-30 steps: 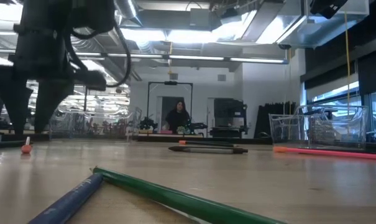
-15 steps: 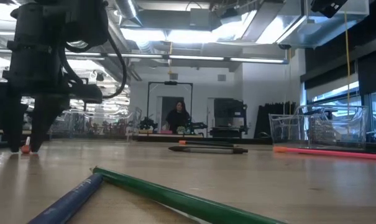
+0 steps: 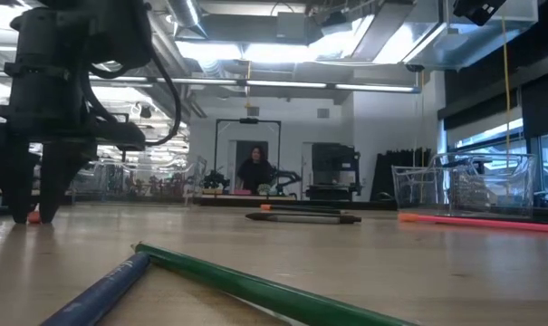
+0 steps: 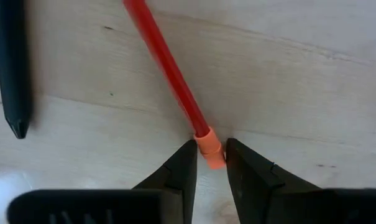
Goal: Sort crayons/erasers/pens/pencils in bins
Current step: Put the red pencil into the top left transparent bin
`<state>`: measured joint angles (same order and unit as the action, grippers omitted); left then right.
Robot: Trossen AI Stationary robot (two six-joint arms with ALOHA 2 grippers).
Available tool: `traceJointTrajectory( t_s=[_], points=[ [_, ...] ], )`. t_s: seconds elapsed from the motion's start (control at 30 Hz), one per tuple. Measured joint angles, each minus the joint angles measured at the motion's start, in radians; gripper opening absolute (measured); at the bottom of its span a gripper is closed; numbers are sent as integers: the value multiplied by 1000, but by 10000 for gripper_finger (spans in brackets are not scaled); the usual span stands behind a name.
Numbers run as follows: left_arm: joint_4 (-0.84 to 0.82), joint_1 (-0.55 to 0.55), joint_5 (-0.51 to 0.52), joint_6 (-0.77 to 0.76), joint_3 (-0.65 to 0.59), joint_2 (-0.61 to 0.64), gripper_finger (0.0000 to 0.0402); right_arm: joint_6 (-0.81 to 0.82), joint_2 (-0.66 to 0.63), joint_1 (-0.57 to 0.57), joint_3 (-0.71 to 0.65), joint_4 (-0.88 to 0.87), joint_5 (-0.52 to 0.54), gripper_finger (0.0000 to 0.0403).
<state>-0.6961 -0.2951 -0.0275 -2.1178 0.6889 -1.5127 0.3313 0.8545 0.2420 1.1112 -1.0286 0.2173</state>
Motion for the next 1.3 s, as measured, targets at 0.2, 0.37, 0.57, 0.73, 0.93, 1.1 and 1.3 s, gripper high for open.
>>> traceJointTrajectory(
  t_s=[0.2,0.37,0.57,0.73,0.93,1.1,1.3],
  points=[
    [-5,0,-5,54,-1,0,18,0,0,0,0,0,1,27],
    [-5,0,-6,71,-1,0,9,0,0,0,0,0,1,27],
    [-7,0,-12,146,6,0,4,1,0,0,0,0,1,27],
    [-10,-1,-6,220,18,22,2,5,0,0,0,0,1,27],
    [-10,0,6,308,29,101,2,5,1,0,0,23,1,27],
    [-18,0,8,372,30,191,2,5,1,0,0,37,1,27],
    [-28,2,107,402,32,340,2,6,1,0,0,38,93,27]
  ],
)
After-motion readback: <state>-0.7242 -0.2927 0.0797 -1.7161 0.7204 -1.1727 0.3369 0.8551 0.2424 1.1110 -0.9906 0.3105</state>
